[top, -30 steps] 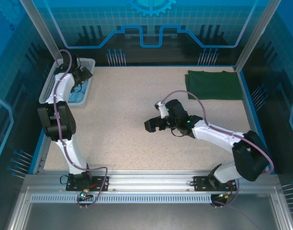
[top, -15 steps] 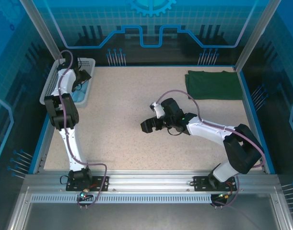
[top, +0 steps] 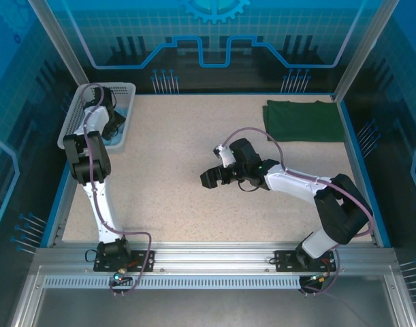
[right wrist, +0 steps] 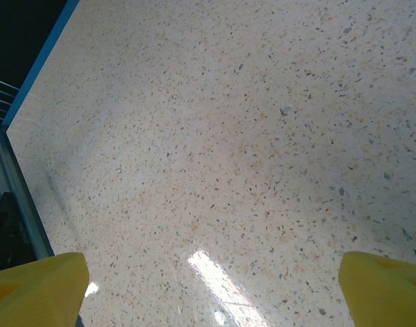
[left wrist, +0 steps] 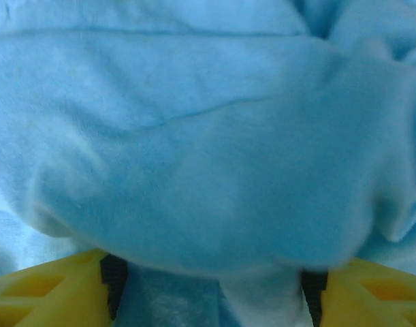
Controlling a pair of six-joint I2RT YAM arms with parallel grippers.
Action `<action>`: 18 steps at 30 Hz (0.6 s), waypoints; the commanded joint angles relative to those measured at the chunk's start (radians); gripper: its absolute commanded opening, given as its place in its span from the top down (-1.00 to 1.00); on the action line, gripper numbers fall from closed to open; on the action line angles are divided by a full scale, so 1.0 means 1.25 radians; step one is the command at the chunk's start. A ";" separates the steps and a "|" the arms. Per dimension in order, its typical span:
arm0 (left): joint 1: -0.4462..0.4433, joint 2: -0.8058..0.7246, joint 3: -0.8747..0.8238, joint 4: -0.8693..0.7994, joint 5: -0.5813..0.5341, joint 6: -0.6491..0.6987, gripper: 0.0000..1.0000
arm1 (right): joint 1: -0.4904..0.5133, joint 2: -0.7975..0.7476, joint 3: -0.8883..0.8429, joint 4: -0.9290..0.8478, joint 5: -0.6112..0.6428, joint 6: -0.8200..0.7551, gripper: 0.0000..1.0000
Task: Fold and stack the t-shirts
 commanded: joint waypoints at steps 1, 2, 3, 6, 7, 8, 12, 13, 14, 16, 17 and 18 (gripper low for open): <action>0.005 -0.033 -0.028 0.049 -0.023 -0.061 -0.31 | -0.012 0.014 0.023 0.010 -0.025 0.006 -0.91; 0.005 -0.036 -0.037 0.058 -0.022 -0.067 -0.23 | -0.012 0.014 0.023 0.010 -0.026 0.006 -0.92; 0.005 -0.039 -0.045 0.067 -0.023 -0.071 -0.12 | -0.012 0.015 0.023 0.010 -0.026 0.005 -0.92; 0.005 -0.051 -0.060 0.090 -0.028 -0.075 0.19 | -0.014 0.015 0.023 0.012 -0.030 0.006 -0.91; 0.006 -0.056 -0.055 0.091 -0.026 -0.073 0.34 | -0.014 0.015 0.023 0.012 -0.031 0.005 -0.92; 0.007 -0.060 -0.051 0.091 -0.026 -0.068 0.48 | -0.014 0.015 0.023 0.013 -0.032 0.006 -0.92; 0.006 -0.125 -0.064 0.124 -0.060 -0.040 1.00 | -0.015 0.016 0.022 0.014 -0.034 0.006 -0.92; 0.005 -0.153 -0.079 0.141 -0.077 -0.035 1.00 | -0.015 0.016 0.022 0.014 -0.034 0.006 -0.91; 0.003 -0.187 -0.100 0.164 -0.095 -0.029 1.00 | -0.015 0.016 0.022 0.014 -0.035 0.006 -0.92; -0.005 -0.269 -0.160 0.241 -0.132 -0.010 1.00 | -0.015 0.016 0.022 0.015 -0.034 0.006 -0.91; -0.013 -0.318 -0.194 0.281 -0.153 0.003 1.00 | -0.015 0.016 0.022 0.014 -0.035 0.005 -0.91; -0.022 -0.367 -0.225 0.328 -0.170 0.024 1.00 | -0.015 0.016 0.022 0.014 -0.035 0.006 -0.91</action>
